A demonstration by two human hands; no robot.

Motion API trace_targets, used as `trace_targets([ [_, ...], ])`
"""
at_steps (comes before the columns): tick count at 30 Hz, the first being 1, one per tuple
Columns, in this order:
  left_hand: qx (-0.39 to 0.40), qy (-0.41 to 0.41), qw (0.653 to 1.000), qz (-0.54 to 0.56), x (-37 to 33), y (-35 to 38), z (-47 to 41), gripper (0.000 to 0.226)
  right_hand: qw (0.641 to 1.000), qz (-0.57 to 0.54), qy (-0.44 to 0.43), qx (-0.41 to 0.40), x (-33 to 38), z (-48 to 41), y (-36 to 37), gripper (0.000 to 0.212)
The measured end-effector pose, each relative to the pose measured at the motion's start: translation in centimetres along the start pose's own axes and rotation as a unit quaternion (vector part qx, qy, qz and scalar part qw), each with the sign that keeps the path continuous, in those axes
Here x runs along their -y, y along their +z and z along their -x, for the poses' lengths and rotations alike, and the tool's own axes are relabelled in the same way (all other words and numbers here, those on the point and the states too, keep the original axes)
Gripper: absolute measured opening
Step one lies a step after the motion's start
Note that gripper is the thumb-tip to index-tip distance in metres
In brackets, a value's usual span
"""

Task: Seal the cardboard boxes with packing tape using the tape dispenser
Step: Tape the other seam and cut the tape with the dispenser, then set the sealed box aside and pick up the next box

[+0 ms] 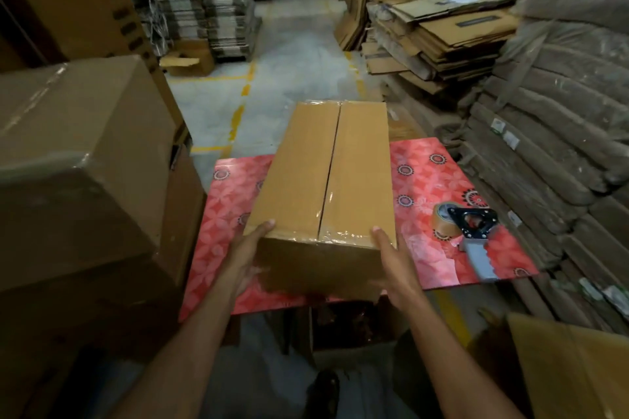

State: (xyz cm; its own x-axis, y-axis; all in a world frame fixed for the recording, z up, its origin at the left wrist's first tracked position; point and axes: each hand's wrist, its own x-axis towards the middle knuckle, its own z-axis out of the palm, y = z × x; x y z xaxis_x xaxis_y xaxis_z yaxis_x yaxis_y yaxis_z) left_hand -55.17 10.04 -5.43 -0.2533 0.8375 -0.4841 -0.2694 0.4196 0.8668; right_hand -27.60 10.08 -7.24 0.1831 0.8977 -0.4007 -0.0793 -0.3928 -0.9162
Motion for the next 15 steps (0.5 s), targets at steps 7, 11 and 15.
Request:
trace_targets([
  [7, -0.031, 0.068, 0.997, 0.014, -2.4, -0.9, 4.4, 0.089, 0.999, -0.041, -0.036, 0.005, 3.6, 3.0, -0.3, 0.076],
  [11, -0.075, 0.185, 0.980, 0.009, -11.5, -2.8, 8.4, 0.043, 0.988, -0.073, -0.119, 0.062, 10.7, 5.6, 3.8, 0.068],
  [15, -0.101, 0.312, 0.944, -0.022, -23.5, -6.9, 13.4, 0.039, 0.954, -0.117, -0.243, 0.132, 19.9, 9.6, 10.3, 0.057],
])
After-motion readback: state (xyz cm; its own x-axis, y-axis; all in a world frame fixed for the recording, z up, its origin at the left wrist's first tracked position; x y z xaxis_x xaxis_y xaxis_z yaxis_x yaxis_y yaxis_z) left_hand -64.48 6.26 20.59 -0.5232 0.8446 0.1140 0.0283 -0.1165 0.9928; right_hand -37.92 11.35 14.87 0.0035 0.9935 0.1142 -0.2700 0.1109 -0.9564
